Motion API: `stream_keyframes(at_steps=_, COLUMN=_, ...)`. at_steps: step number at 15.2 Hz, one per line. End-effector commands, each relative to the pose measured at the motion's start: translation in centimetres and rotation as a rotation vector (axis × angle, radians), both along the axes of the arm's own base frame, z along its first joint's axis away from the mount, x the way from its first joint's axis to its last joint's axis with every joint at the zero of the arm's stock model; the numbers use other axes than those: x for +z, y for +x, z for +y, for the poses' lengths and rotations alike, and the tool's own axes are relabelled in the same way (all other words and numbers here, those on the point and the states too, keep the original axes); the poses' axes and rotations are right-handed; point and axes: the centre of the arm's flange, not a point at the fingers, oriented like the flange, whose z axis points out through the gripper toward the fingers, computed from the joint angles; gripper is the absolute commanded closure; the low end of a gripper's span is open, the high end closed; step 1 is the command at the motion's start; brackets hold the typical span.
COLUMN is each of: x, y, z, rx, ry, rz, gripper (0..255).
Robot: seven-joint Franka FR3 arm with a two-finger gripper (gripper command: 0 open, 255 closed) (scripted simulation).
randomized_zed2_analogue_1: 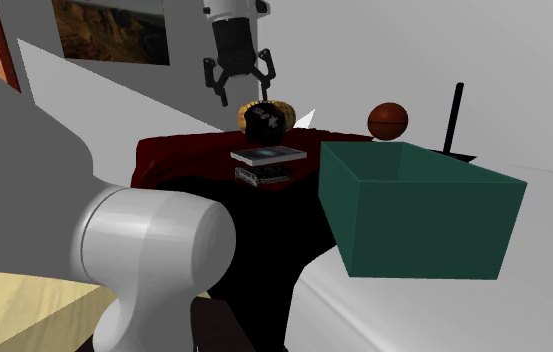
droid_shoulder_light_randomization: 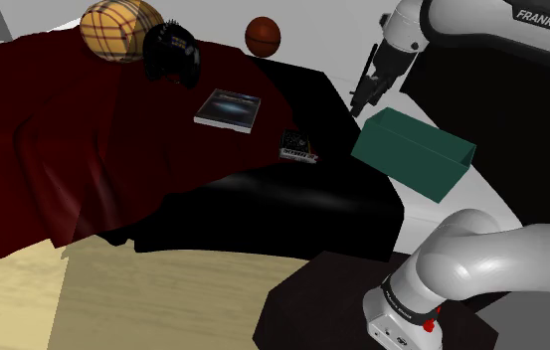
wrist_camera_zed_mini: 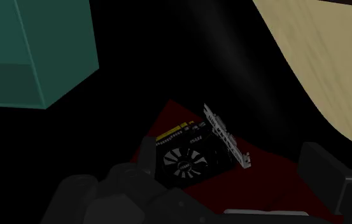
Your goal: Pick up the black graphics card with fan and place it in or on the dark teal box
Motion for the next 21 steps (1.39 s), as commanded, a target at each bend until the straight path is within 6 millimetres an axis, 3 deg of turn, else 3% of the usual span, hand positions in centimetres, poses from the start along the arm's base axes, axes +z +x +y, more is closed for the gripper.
stream_keyframes(at_steps=1, x=0.0, y=0.0, z=0.0, rx=0.0, ry=0.0, rz=0.0, gripper=0)
stream_keyframes(at_steps=8, x=-8.0, y=5.4, z=-1.9, rx=0.264, ry=0.037, rz=0.105, gripper=0)
stream_keyframes(at_steps=16, x=-17.8, y=10.9, z=-2.1, rx=0.565, ry=0.08, rz=0.225, gripper=0)
stream_keyframes(at_steps=21, x=-20.3, y=11.0, z=-2.0, rx=0.577, ry=0.081, rz=0.23, gripper=0)
